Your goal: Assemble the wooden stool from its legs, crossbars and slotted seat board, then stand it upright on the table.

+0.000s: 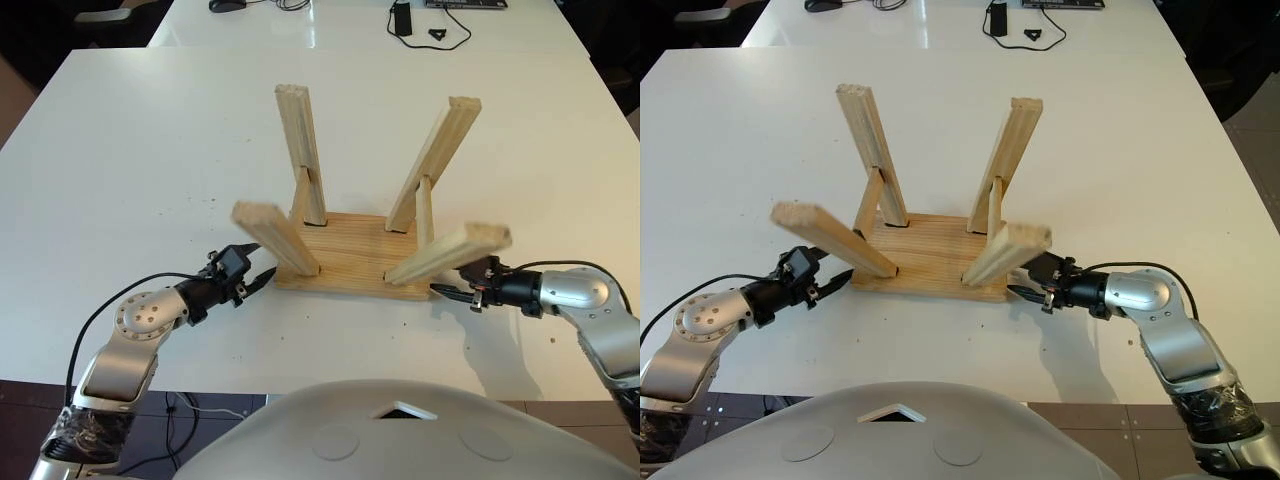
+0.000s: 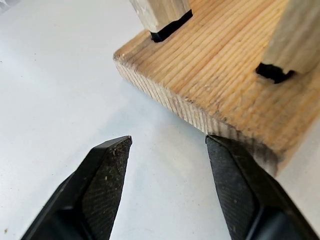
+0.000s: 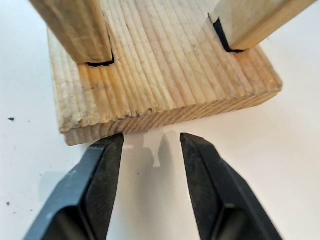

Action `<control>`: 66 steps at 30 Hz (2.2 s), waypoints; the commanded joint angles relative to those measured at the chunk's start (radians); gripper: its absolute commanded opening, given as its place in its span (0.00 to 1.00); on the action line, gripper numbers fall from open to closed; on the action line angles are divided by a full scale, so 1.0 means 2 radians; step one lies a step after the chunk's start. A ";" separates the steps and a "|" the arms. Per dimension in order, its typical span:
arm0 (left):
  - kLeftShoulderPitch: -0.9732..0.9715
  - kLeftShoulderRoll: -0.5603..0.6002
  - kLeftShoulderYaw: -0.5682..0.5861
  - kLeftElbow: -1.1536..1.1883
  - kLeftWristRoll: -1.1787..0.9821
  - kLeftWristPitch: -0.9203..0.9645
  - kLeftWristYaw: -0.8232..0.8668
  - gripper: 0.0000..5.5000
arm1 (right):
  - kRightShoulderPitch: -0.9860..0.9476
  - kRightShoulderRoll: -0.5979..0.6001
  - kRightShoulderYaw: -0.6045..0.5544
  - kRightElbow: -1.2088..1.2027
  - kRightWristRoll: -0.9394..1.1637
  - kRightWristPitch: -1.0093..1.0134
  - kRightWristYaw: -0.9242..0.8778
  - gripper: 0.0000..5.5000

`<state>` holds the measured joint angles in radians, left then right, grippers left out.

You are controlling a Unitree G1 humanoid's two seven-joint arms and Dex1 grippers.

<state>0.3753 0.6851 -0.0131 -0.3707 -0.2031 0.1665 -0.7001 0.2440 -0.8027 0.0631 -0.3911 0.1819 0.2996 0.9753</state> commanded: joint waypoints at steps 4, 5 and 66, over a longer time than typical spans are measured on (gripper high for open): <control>0.022 0.006 0.000 -0.105 -0.078 0.011 -0.048 0.51 | -0.002 -0.008 -0.030 -0.057 0.068 -0.011 0.037 0.38; 0.023 0.008 0.003 -0.111 -0.081 0.013 -0.050 0.51 | -0.002 -0.010 -0.034 -0.059 0.070 -0.012 0.039 0.38; -0.051 0.035 0.009 0.116 -0.078 -0.052 -0.246 0.66 | -0.092 -0.029 0.038 0.124 0.069 -0.087 0.189 0.51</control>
<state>0.3075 0.7743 0.0363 -0.1726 -0.3712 0.0722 -1.1862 0.0919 -0.8864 0.1081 -0.1666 0.3436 0.1471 1.3528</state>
